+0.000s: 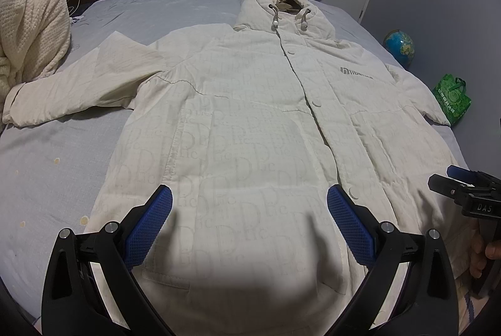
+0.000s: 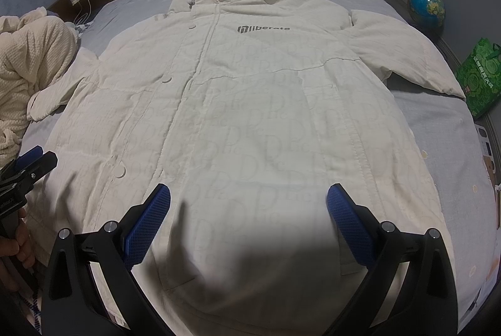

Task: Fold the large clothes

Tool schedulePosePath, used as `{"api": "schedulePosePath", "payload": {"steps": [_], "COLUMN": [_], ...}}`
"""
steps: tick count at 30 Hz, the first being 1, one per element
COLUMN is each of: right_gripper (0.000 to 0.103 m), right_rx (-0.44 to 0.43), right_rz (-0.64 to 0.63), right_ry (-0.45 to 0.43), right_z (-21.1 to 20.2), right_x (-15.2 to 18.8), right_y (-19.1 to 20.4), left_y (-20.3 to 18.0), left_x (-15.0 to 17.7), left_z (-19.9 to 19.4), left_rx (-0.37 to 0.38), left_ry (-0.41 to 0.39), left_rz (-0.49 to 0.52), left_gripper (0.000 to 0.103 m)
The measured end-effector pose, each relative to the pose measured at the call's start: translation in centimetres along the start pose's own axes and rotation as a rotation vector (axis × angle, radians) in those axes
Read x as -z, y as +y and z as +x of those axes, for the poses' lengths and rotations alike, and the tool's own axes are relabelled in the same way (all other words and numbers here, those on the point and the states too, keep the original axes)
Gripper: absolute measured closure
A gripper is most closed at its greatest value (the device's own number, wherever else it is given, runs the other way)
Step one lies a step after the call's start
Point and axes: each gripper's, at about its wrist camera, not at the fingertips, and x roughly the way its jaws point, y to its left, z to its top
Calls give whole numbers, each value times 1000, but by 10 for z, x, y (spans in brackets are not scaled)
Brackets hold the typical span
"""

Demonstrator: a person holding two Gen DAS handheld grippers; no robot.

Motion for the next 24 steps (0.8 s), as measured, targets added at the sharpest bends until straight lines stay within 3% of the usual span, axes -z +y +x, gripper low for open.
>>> {"api": "schedulePosePath", "payload": {"steps": [24], "right_gripper": [7], "right_rx": [-2], "right_rz": [-2], "right_ry": [-8], "right_z": [-3], "right_x": [-1], "right_y": [2], "left_y": [-1], "left_x": [0], "left_z": [0], "left_rx": [-4], "left_ry": [-1], "left_rz": [7], "left_gripper": [7]}}
